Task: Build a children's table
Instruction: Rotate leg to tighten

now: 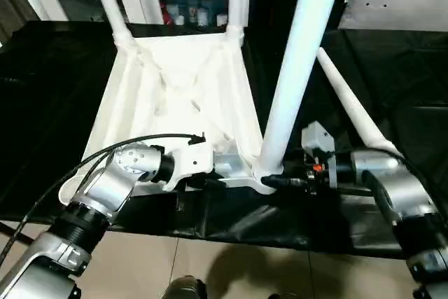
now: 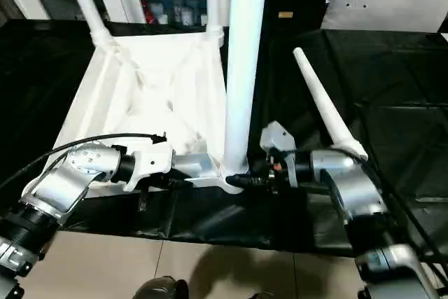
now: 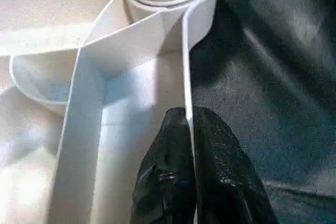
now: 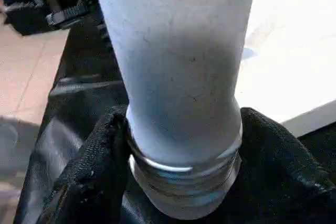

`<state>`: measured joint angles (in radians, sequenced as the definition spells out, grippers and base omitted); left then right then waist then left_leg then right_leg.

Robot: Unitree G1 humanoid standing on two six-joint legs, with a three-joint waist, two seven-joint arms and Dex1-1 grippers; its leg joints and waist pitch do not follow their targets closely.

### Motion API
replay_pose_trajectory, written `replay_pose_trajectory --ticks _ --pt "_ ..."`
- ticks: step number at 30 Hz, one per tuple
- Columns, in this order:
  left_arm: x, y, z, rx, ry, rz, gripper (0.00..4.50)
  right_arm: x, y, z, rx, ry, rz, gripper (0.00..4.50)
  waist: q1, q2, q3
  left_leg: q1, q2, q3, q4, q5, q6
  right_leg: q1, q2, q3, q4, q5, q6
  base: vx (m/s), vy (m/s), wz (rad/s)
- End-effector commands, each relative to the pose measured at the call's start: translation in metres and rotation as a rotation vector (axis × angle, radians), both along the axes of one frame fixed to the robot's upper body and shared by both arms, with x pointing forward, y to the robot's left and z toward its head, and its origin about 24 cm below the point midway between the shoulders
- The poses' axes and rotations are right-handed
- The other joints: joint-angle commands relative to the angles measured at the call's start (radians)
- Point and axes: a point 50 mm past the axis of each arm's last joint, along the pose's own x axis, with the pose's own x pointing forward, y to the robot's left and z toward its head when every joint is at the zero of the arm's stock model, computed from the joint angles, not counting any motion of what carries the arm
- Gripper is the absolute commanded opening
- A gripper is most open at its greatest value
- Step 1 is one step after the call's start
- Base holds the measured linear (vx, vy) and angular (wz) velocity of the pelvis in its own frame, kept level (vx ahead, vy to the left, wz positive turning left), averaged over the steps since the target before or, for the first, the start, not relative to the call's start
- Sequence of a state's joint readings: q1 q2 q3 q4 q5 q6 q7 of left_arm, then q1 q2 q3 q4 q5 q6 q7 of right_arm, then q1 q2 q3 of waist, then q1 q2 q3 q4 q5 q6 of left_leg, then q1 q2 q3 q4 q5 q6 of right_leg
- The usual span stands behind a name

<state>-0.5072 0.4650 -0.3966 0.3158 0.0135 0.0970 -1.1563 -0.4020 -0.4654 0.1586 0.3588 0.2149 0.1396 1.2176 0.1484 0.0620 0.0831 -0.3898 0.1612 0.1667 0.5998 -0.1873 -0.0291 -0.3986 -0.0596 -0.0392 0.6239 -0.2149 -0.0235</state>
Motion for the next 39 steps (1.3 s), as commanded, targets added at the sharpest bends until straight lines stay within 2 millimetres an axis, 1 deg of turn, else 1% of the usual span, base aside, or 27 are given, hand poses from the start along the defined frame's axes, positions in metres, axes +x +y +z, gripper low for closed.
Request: replay_pose_trajectory --ticks 1,3,4,5,6,7,9,10,11,12,13,15,16,18,19,20,21,22,23,25,26,27,29,31,35,36,39 --pt "-0.001 -0.01 -0.008 -0.01 0.024 0.067 0.0 -0.002 0.011 -0.016 -0.02 0.038 -0.085 2.74 -0.008 -0.007 -0.071 0.019 0.073 -0.022 -0.065 -0.117 0.092 0.045 -0.09 0.042 -0.066 -0.043 -0.268 0.0 0.0 0.0" --pt "0.0 -0.012 -0.007 -0.021 0.025 0.091 0.0 0.002 0.013 -0.019 -0.029 0.034 -0.146 2.74 -0.017 -0.006 -0.061 0.021 0.071 -0.022 -0.074 -0.189 0.059 0.042 -0.092 0.044 -0.079 -0.176 -0.251 0.0 0.0 0.0" --pt "0.001 -0.016 -0.006 -0.039 0.024 0.121 0.0 0.006 0.015 -0.022 -0.031 0.027 -0.213 2.74 -0.022 -0.003 -0.056 0.028 0.069 -0.022 -0.079 -0.241 0.03 0.038 -0.094 0.046 -0.091 -0.269 -0.234 0.0 0.0 0.0" --pt "0.003 -0.02 -0.005 -0.061 0.025 0.156 0.0 0.01 0.019 -0.024 -0.023 0.023 -0.295 2.73 -0.027 -0.005 -0.055 0.028 0.069 -0.024 -0.082 -0.26 0.019 0.041 -0.096 0.046 -0.093 -0.308 -0.223 0.0 0.0 0.0" --pt "0.004 -0.023 -0.004 -0.074 0.026 0.173 0.0 0.013 0.021 -0.025 -0.012 0.027 -0.34 2.73 -0.04 -0.007 -0.052 0.023 0.067 -0.027 -0.088 -0.278 0.001 0.045 -0.096 0.045 -0.094 -0.352 -0.202 0.0 0.0 0.0" --pt "0.007 -0.034 -0.001 -0.113 0.023 0.253 0.0 0.021 0.029 -0.026 0.043 0.052 -0.489 2.73 -0.049 -0.005 -0.053 0.021 0.066 -0.03 -0.091 -0.285 -0.009 0.045 -0.095 0.044 -0.097 -0.372 -0.183 0.0 0.0 0.0" --pt "0.01 -0.04 0.0 -0.134 0.023 0.302 0.0 0.024 0.034 -0.028 0.064 0.071 -0.551 2.73 -0.064 -0.005 -0.058 0.02 0.064 -0.031 -0.09 -0.281 -0.017 0.044 -0.094 0.043 -0.094 -0.344 -0.186 0.0 0.0 0.0" --pt "0.011 -0.045 0.002 -0.149 0.025 0.34 0.0 0.025 0.038 -0.029 0.076 0.082 -0.588 2.73 -0.067 -0.006 -0.06 0.018 0.064 -0.031 -0.09 -0.267 -0.015 0.045 -0.093 0.042 -0.094 -0.324 -0.185 0.0 0.0 0.0" --pt "0.015 -0.056 0.005 -0.189 0.027 0.429 0.0 0.028 0.047 -0.029 0.092 0.079 -0.649 2.73 -0.068 -0.007 -0.06 0.019 0.063 -0.029 -0.088 -0.262 -0.01 0.042 -0.092 0.043 -0.096 -0.314 -0.186 0.0 0.0 0.0" --pt "0.015 -0.058 0.005 -0.193 0.026 0.439 0.0 0.028 0.048 -0.029 0.096 0.082 -0.658 2.73 -0.071 -0.006 -0.06 0.02 0.063 -0.026 -0.086 -0.251 -0.006 0.039 -0.091 0.045 -0.097 -0.294 -0.195 0.0 0.0 0.0" --pt "0.018 -0.067 0.007 -0.216 0.012 0.507 0.0 0.031 0.054 -0.031 0.12 0.104 -0.711 2.73 -0.071 -0.008 -0.062 0.019 0.061 -0.024 -0.083 -0.237 0.005 0.041 -0.092 0.045 -0.098 -0.284 -0.195 0.0 0.0 0.0" --pt "0.019 -0.073 0.007 -0.221 -0.003 0.543 0.0 0.032 0.058 -0.032 0.131 0.116 -0.735 2.73 -0.068 -0.008 -0.065 0.015 0.059 -0.023 -0.079 -0.196 0.021 0.044 -0.09 0.044 -0.098 -0.245 -0.195 0.0 0.0 0.0" --pt "0.019 -0.075 0.007 -0.214 -0.008 0.547 0.0 0.032 0.059 -0.032 0.117 0.099 -0.742 2.73 -0.064 -0.009 -0.069 0.012 0.059 -0.023 -0.078 -0.164 0.032 0.046 -0.089 0.043 -0.094 -0.202 -0.193 0.0 0.0 0.0" --pt "0.019 -0.079 0.005 -0.185 -0.036 0.548 0.0 0.032 0.061 -0.032 0.13 0.096 -0.76 2.73 -0.062 -0.007 -0.072 0.012 0.06 -0.022 -0.076 -0.129 0.049 0.046 -0.086 0.04 -0.089 -0.136 -0.198 0.0 0.0 0.0" --pt "0.019 -0.079 0.004 -0.17 -0.051 0.553 0.0 0.031 0.063 -0.032 0.162 0.111 -0.765 2.73 -0.06 -0.003 -0.073 0.011 0.06 -0.022 -0.075 -0.113 0.062 0.047 -0.086 0.04 -0.087 -0.096 -0.204 0.0 0.0 0.0" --pt "0.019 -0.079 0.004 -0.17 -0.052 0.553 0.0 0.031 0.063 -0.032 0.163 0.111 -0.765 2.73 -0.058 -0.004 -0.074 0.011 0.061 -0.021 -0.074 -0.104 0.072 0.048 -0.087 0.039 -0.086 -0.071 -0.21 0.0 0.0 0.0" --pt "0.019 -0.078 0.005 -0.168 -0.051 0.566 0.0 0.03 0.063 -0.031 0.165 0.115 -0.762 3.29 -0.057 -0.001 -0.073 0.011 0.061 -0.022 -0.075 -0.106 0.074 0.048 -0.087 0.038 -0.086 -0.071 -0.212 0.0 0.0 0.0" --pt "0.02 -0.076 0.005 -0.152 -0.064 0.568 0.0 0.029 0.06 -0.032 0.159 0.107 -0.764 3.29 -0.057 0.0 -0.07 0.012 0.062 -0.022 -0.077 -0.122 0.073 0.046 -0.087 0.037 -0.089 -0.087 -0.214 0.0 0.0 0.0" --pt "0.021 -0.073 0.004 -0.137 -0.077 0.574 0.0 0.029 0.058 -0.032 0.149 0.094 -0.767 3.46 -0.057 0.0 -0.07 0.013 0.063 -0.022 -0.077 -0.133 0.07 0.047 -0.087 0.037 -0.09 -0.1 -0.213 0.0 0.0 0.0" --pt "0.023 -0.064 0.002 -0.09 -0.123 0.558 0.0 0.028 0.045 -0.029 0.143 0.039 -0.765 3.63 -0.057 0.007 -0.066 0.015 0.064 -0.025 -0.083 -0.18 0.053 0.045 -0.089 0.038 -0.095 -0.156 -0.2 0.0 0.0 0.0" --pt "0.023 -0.062 0.001 -0.085 -0.126 0.55 0.0 0.028 0.042 -0.027 0.149 0.034 -0.761 3.71 -0.057 0.004 -0.066 0.015 0.065 -0.024 -0.085 -0.196 0.048 0.045 -0.088 0.039 -0.098 -0.168 -0.191 0.0 0.0 0.0" --pt "0.023 -0.06 0.0 -0.081 -0.124 0.553 0.0 0.028 0.038 -0.026 0.158 0.026 -0.755 3.78 -0.056 0.009 -0.065 0.016 0.065 -0.025 -0.084 -0.197 0.044 0.045 -0.089 0.039 -0.097 -0.165 -0.19 0.0 0.0 0.0" --pt "0.023 -0.056 -0.001 -0.074 -0.12 0.532 0.0 0.026 0.029 -0.021 0.158 -0.007 -0.714 3.98 -0.057 0.006 -0.065 0.013 0.064 -0.025 -0.084 -0.194 0.045 0.048 -0.088 0.039 -0.095 -0.143 -0.194 0.0 0.0 0.0" --pt "0.022 -0.052 -0.002 -0.071 -0.111 0.499 0.0 0.022 0.018 -0.017 0.153 -0.03 -0.655 4.15 -0.055 0.008 -0.066 0.011 0.062 -0.024 -0.081 -0.184 0.058 0.049 -0.089 0.038 -0.097 -0.139 -0.193 0.0 0.0 0.0" --pt "0.021 -0.045 -0.004 -0.053 -0.114 0.451 0.0 0.018 0.001 -0.009 0.134 -0.054 -0.569 4.46 -0.053 0.008 -0.069 0.009 0.062 -0.023 -0.075 -0.148 0.079 0.052 -0.088 0.036 -0.093 -0.095 -0.208 0.0 0.0 0.0" --pt "0.018 -0.042 -0.006 -0.047 -0.108 0.401 0.0 0.015 -0.009 -0.005 0.1 -0.072 -0.509 4.46 -0.052 0.006 -0.07 0.008 0.062 -0.023 -0.073 -0.133 0.089 0.052 -0.088 0.036 -0.091 -0.074 -0.212 0.0 0.0 0.0" --pt "0.015 -0.037 -0.008 -0.033 -0.1 0.333 0.0 0.013 -0.018 0.0 0.057 -0.088 -0.426 4.46 -0.05 0.008 -0.069 0.007 0.062 -0.021 -0.069 -0.119 0.109 0.051 -0.085 0.033 -0.088 -0.053 -0.224 0.0 0.0 0.0"
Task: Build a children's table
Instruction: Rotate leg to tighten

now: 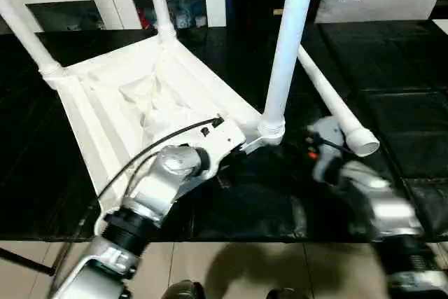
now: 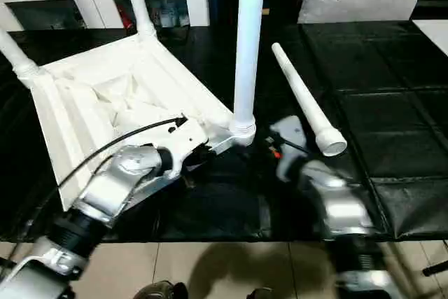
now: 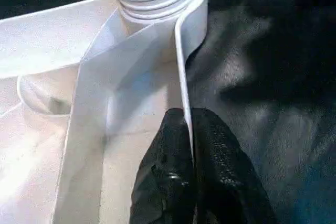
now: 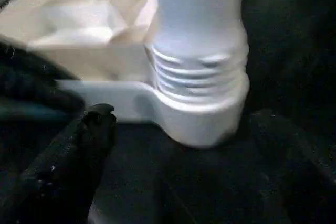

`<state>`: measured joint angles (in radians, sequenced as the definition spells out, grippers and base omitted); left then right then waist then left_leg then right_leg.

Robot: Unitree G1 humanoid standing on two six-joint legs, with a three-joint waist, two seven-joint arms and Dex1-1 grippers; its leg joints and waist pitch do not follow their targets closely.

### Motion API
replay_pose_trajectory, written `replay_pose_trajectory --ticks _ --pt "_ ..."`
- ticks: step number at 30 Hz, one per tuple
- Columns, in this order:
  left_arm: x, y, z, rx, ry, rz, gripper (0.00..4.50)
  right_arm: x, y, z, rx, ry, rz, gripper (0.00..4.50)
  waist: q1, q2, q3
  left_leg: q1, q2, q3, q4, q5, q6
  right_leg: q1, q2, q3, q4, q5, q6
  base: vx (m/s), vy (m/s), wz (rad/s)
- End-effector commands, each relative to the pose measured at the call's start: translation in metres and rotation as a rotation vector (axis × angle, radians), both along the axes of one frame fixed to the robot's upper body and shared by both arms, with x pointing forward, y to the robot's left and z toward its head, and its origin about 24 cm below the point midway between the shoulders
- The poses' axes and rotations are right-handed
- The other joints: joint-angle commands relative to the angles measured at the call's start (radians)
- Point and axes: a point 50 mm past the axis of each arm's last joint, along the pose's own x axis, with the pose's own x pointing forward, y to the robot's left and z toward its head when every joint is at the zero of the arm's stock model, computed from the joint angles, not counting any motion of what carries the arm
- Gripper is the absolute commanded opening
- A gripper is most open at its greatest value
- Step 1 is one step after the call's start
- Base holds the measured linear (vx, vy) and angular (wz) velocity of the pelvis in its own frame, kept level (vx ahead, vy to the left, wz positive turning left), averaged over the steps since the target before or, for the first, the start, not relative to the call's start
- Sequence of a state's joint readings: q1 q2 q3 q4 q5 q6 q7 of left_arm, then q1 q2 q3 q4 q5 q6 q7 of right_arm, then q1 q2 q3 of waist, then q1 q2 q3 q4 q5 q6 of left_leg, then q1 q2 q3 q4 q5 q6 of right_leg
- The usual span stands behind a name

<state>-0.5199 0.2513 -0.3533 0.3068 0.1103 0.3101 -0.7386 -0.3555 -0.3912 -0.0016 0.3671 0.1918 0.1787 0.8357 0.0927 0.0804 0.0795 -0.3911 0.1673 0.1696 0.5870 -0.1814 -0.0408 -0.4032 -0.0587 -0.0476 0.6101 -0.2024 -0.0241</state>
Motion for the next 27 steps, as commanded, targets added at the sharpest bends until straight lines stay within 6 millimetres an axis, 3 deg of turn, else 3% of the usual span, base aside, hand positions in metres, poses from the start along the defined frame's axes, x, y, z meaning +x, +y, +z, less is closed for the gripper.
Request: replay_pose_trajectory --ticks 1,3,9,11,21,27 --pt "-0.005 0.004 -0.007 0.052 0.011 -0.081 0.0 0.0 0.004 0.009 -0.011 -0.033 0.102 4.46 0.007 -0.011 -0.065 0.009 0.058 -0.024 -0.057 -0.133 0.123 0.055 -0.088 0.041 -0.075 -0.084 -0.225 0.0 0.0 0.0" --pt "-0.008 0.007 -0.008 0.063 0.015 -0.138 0.0 0.0 0.001 0.012 -0.049 -0.038 0.151 4.46 0.009 -0.014 -0.064 0.01 0.059 -0.025 -0.058 -0.142 0.123 0.055 -0.09 0.039 -0.076 -0.115 -0.224 0.0 0.0 0.0" --pt "-0.014 0.013 -0.009 0.1 0.032 -0.247 0.0 0.002 -0.002 0.017 -0.13 -0.063 0.224 4.46 0.017 -0.011 -0.066 0.014 0.064 -0.022 -0.057 -0.127 0.119 0.048 -0.088 0.042 -0.071 -0.099 -0.238 0.0 0.0 0.0" --pt "-0.02 0.019 -0.009 0.134 0.061 -0.356 0.0 0.005 0.002 0.022 -0.151 -0.073 0.303 4.46 0.027 -0.014 -0.068 0.016 0.064 -0.021 -0.055 -0.114 0.126 0.048 -0.089 0.042 -0.067 -0.076 -0.247 0.0 0.0 0.0" --pt "-0.027 0.025 -0.005 0.153 0.106 -0.526 0.0 0.003 0.014 0.023 -0.13 -0.038 0.489 4.46 0.043 -0.013 -0.07 0.019 0.069 -0.019 -0.055 -0.133 0.119 0.046 -0.09 0.043 -0.063 -0.086 -0.25 0.0 0.0 0.0" --pt "-0.029 0.022 -0.005 0.156 0.105 -0.553 0.0 0.004 0.019 0.024 -0.1 -0.021 0.53 3.84 0.046 -0.014 -0.072 0.017 0.067 -0.02 -0.054 -0.121 0.118 0.048 -0.09 0.043 -0.06 -0.072 -0.251 0.0 0.0 0.0"
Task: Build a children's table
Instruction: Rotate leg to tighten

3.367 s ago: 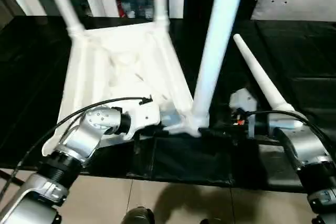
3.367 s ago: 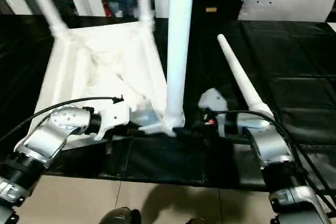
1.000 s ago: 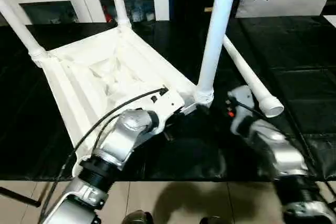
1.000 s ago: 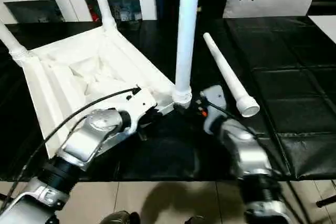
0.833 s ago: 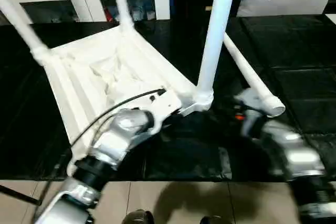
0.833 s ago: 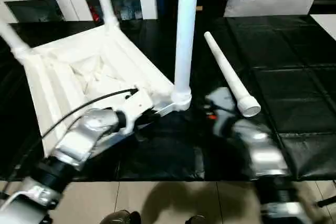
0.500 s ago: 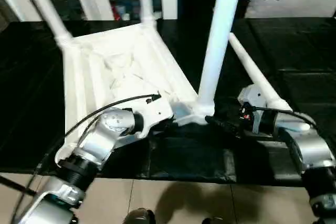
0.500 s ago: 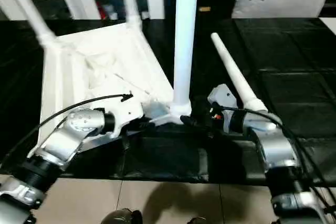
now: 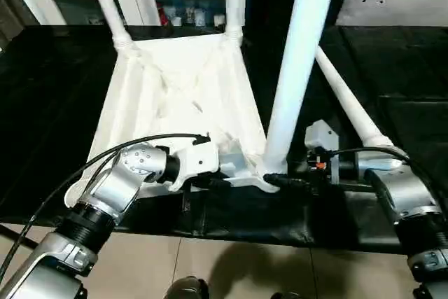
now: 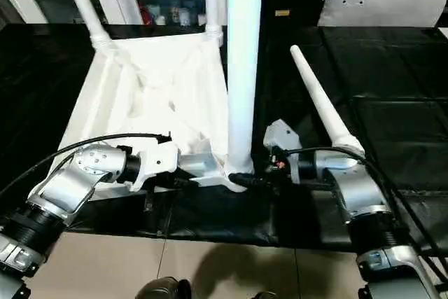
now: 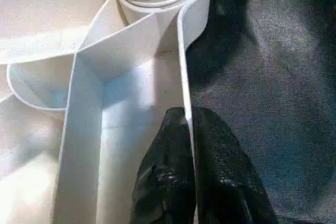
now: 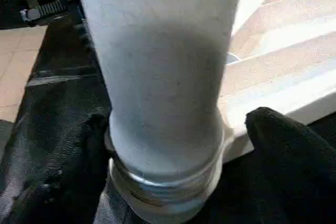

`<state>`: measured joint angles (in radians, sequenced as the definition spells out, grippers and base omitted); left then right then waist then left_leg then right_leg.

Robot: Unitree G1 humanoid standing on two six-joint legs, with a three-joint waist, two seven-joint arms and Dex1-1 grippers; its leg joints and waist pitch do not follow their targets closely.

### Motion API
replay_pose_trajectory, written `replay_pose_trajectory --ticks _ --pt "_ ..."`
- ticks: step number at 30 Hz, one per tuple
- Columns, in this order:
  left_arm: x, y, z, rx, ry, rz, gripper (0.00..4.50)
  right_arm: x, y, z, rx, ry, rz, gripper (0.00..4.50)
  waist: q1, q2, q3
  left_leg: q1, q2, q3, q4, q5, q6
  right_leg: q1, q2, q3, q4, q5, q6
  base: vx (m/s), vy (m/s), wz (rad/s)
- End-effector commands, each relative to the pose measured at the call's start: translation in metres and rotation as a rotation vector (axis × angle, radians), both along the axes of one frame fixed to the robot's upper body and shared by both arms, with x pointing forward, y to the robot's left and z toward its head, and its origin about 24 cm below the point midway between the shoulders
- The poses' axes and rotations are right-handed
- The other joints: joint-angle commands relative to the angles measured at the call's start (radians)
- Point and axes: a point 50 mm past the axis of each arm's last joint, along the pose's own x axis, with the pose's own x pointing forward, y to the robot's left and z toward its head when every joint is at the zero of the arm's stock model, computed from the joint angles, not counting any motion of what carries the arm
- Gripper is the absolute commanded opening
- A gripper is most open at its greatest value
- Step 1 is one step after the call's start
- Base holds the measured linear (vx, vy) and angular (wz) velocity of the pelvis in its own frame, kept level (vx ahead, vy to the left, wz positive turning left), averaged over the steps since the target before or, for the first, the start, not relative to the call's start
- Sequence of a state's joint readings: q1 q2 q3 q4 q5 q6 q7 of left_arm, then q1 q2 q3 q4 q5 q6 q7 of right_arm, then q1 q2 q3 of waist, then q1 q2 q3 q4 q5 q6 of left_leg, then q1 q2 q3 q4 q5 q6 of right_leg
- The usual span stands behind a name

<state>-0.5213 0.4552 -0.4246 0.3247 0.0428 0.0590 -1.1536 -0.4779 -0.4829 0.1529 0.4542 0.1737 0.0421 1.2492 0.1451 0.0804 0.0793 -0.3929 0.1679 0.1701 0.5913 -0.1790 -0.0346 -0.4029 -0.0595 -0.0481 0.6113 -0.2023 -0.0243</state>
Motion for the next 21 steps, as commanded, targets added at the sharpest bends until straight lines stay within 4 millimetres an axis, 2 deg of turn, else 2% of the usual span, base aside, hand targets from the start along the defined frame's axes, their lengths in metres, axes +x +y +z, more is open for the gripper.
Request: replay_pose_trajectory --ticks 1,4,13,16,18,21 --pt "-0.01 -0.011 -0.007 0.049 0.029 -0.117 0.0 0.004 0.002 0.006 0.013 -0.006 0.017 3.76 -0.006 -0.013 -0.072 0.018 0.067 -0.02 -0.058 -0.12 0.113 0.047 -0.089 0.043 -0.061 -0.071 -0.251 0.0 0.0 0.0" --pt "-0.01 -0.01 -0.008 0.049 0.029 -0.121 0.0 0.004 0.003 0.005 0.007 0.0 0.032 3.56 -0.006 -0.017 -0.073 0.018 0.066 -0.019 -0.056 -0.109 0.118 0.048 -0.089 0.042 -0.06 -0.063 -0.251 0.0 0.0 0.0" --pt "-0.01 -0.009 -0.009 0.051 0.032 -0.117 0.0 0.004 0.005 0.004 0.023 0.012 0.05 2.85 -0.005 -0.016 -0.073 0.018 0.066 -0.02 -0.056 -0.106 0.12 0.047 -0.088 0.042 -0.06 -0.074 -0.248 0.0 0.0 0.0" --pt "-0.011 -0.009 -0.01 0.042 0.038 -0.107 0.0 -0.001 0.006 0.002 0.04 0.034 0.062 2.77 -0.005 -0.014 -0.074 0.017 0.066 -0.02 -0.055 -0.098 0.125 0.047 -0.087 0.041 -0.058 -0.055 -0.251 0.0 0.0 0.0" --pt "-0.011 -0.01 -0.011 0.028 0.045 -0.082 0.0 -0.005 0.007 -0.002 0.045 0.058 0.068 2.73 -0.004 -0.013 -0.073 0.018 0.067 -0.02 -0.055 -0.1 0.125 0.047 -0.087 0.042 -0.059 -0.056 -0.249 0.0 0.0 0.0" --pt "-0.008 -0.017 -0.011 -0.055 0.066 0.057 0.0 -0.011 0.017 -0.01 0.087 0.098 0.004 2.72 -0.003 -0.013 -0.072 0.016 0.068 -0.021 -0.055 -0.091 0.124 0.047 -0.088 0.042 -0.056 -0.04 -0.257 0.0 0.0 0.0"
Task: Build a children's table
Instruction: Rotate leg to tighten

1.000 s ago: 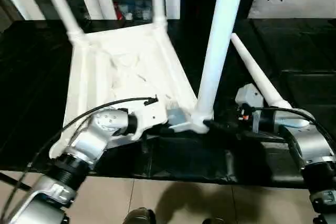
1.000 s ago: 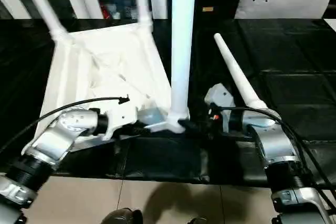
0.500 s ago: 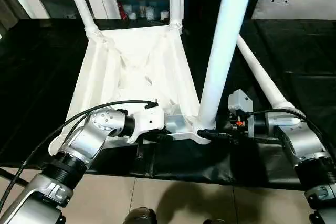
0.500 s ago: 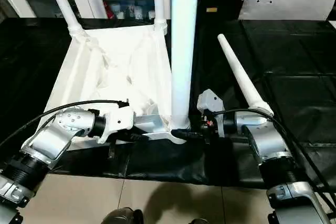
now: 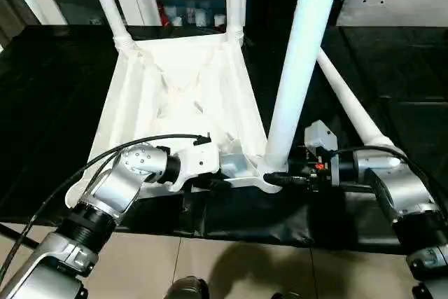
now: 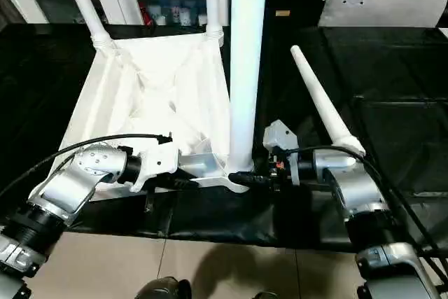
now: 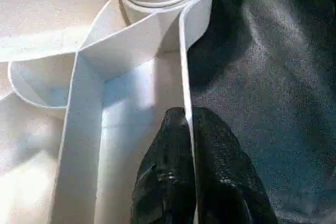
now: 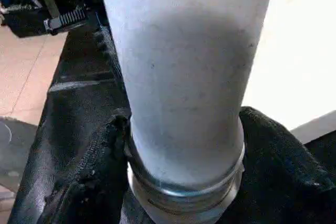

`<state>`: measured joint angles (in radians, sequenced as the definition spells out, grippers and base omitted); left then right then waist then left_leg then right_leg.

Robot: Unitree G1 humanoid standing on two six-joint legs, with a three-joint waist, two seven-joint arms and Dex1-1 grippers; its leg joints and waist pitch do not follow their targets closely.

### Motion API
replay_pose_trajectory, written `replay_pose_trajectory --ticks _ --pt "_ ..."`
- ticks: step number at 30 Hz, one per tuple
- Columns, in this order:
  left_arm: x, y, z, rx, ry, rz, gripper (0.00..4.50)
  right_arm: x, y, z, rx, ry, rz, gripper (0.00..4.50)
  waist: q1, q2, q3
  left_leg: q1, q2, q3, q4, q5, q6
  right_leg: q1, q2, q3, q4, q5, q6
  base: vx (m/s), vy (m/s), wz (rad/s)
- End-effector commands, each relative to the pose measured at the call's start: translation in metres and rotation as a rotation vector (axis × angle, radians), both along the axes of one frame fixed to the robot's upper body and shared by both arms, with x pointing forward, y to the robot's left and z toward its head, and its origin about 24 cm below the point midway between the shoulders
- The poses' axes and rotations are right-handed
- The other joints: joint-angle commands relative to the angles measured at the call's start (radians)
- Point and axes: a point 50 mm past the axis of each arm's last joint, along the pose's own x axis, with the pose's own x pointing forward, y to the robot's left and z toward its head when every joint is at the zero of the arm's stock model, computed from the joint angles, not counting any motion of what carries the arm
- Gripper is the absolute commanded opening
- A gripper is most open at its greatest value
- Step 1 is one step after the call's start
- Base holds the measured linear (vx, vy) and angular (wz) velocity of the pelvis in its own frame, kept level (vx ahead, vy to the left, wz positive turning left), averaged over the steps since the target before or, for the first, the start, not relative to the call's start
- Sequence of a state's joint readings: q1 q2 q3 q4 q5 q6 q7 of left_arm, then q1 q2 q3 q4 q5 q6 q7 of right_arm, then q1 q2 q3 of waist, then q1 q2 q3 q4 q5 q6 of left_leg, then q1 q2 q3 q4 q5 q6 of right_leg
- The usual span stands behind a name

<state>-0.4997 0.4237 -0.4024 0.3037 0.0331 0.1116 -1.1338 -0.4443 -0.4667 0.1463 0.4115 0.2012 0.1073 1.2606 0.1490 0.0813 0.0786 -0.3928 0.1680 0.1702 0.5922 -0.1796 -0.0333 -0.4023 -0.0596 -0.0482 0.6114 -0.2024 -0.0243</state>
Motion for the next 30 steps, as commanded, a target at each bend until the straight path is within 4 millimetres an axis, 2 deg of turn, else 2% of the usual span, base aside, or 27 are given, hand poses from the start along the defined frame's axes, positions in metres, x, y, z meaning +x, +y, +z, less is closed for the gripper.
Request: replay_pose_trajectory --ticks 1,3,5,6,7,8,10,12,16,17,18,19,20,22,26,30 --pt "-0.006 -0.013 -0.008 -0.018 0.035 0.019 0.0 -0.004 0.013 -0.005 0.044 0.037 -0.004 2.72 -0.006 -0.015 -0.071 0.017 0.068 -0.021 -0.058 -0.103 0.12 0.046 -0.089 0.042 -0.06 -0.064 -0.253 0.0 0.0 0.0" --pt "-0.003 -0.018 -0.007 -0.053 0.034 0.088 0.0 0.0 0.02 -0.011 0.041 0.046 -0.096 2.72 -0.012 -0.016 -0.065 0.018 0.066 -0.021 -0.064 -0.144 0.102 0.044 -0.089 0.042 -0.069 -0.145 -0.241 0.0 0.0 0.0" --pt "0.001 -0.024 -0.004 -0.088 0.035 0.164 0.0 0.005 0.028 -0.016 0.043 0.05 -0.207 2.72 -0.02 -0.017 -0.053 0.023 0.063 -0.023 -0.075 -0.224 0.058 0.042 -0.093 0.046 -0.086 -0.311 -0.205 0.0 0.0 0.0" --pt "0.001 -0.024 -0.004 -0.088 0.035 0.164 0.0 0.005 0.028 -0.016 0.043 0.05 -0.207 2.72 -0.02 -0.017 -0.053 0.023 0.063 -0.023 -0.075 -0.224 0.058 0.042 -0.093 0.046 -0.086 -0.311 -0.205 0.0 0.0 0.0" --pt "0.007 -0.033 -0.002 -0.138 0.058 0.288 0.0 0.01 0.041 -0.017 0.102 0.067 -0.325 2.72 -0.036 -0.018 -0.051 0.024 0.061 -0.025 -0.081 -0.252 0.029 0.043 -0.092 0.048 -0.089 -0.373 -0.181 0.0 0.0 0.0" --pt "0.011 -0.039 0.0 -0.173 0.06 0.367 0.0 0.014 0.049 -0.018 0.128 0.075 -0.395 2.72 -0.046 -0.019 -0.054 0.021 0.06 -0.029 -0.082 -0.249 0.016 0.044 -0.092 0.046 -0.087 -0.373 -0.179 0.0 0.0 0.0" --pt "0.016 -0.049 0.002 -0.218 0.064 0.46 0.0 0.018 0.059 -0.019 0.157 0.084 -0.49 2.72 -0.058 -0.02 -0.054 0.021 0.057 -0.029 -0.083 -0.251 0.013 0.042 -0.091 0.045 -0.094 -0.374 -0.172 0.0 0.0 0.0" --pt "0.018 -0.056 0.004 -0.231 0.058 0.502 0.0 0.021 0.065 -0.02 0.166 0.095 -0.564 2.71 -0.064 -0.019 -0.057 0.02 0.056 -0.026 -0.08 -0.235 0.024 0.042 -0.09 0.047 -0.094 -0.345 -0.167 0.0 0.0 0.0" --pt "0.026 -0.073 0.009 -0.227 -0.013 0.581 0.0 0.033 0.069 -0.026 0.169 0.104 -0.823 2.71 -0.063 -0.017 -0.065 0.017 0.05 -0.023 -0.073 -0.164 0.046 0.041 -0.087 0.046 -0.092 -0.255 -0.171 0.0 0.0 0.0" --pt "0.027 -0.074 0.009 -0.218 -0.023 0.58 0.0 0.033 0.069 -0.026 0.167 0.098 -0.831 2.71 -0.064 -0.017 -0.066 0.016 0.05 -0.022 -0.072 -0.158 0.048 0.043 -0.087 0.046 -0.091 -0.242 -0.172 0.0 0.0 0.0" --pt "0.027 -0.074 0.009 -0.206 -0.039 0.578 0.0 0.033 0.069 -0.026 0.181 0.091 -0.835 2.71 -0.059 -0.014 -0.069 0.016 0.051 -0.023 -0.07 -0.141 0.053 0.045 -0.088 0.045 -0.087 -0.206 -0.176 0.0 0.0 0.0" --pt "0.027 -0.073 0.009 -0.192 -0.051 0.579 0.0 0.032 0.068 -0.024 0.195 0.068 -0.832 3.27 -0.056 -0.014 -0.072 0.014 0.053 -0.023 -0.068 -0.122 0.063 0.046 -0.087 0.045 -0.082 -0.155 -0.182 0.0 0.0 0.0" --pt "0.027 -0.072 0.009 -0.19 -0.049 0.583 0.0 0.031 0.068 -0.024 0.201 0.067 -0.838 3.4 -0.054 -0.012 -0.072 0.013 0.054 -0.022 -0.066 -0.105 0.073 0.047 -0.086 0.045 -0.077 -0.105 -0.193 0.0 0.0 0.0" --pt "0.026 -0.072 0.009 -0.185 -0.048 0.589 0.0 0.03 0.067 -0.024 0.201 0.068 -0.844 3.47 -0.054 -0.013 -0.071 0.011 0.054 -0.022 -0.067 -0.107 0.085 0.049 -0.088 0.044 -0.075 -0.082 -0.204 0.0 0.0 0.0" --pt "0.025 -0.07 0.009 -0.203 -0.05 0.581 0.0 0.03 0.056 -0.022 0.193 0.04 -0.867 3.79 -0.056 -0.012 -0.064 0.015 0.056 -0.023 -0.074 -0.168 0.068 0.047 -0.089 0.044 -0.085 -0.182 -0.194 0.0 0.0 0.0" --pt "0.023 -0.065 0.006 -0.181 -0.063 0.531 0.0 0.029 0.037 -0.016 0.187 -0.037 -0.839 4.16 -0.055 -0.012 -0.066 0.015 0.056 -0.022 -0.072 -0.162 0.062 0.047 -0.088 0.046 -0.084 -0.165 -0.188 0.0 0.0 0.0"
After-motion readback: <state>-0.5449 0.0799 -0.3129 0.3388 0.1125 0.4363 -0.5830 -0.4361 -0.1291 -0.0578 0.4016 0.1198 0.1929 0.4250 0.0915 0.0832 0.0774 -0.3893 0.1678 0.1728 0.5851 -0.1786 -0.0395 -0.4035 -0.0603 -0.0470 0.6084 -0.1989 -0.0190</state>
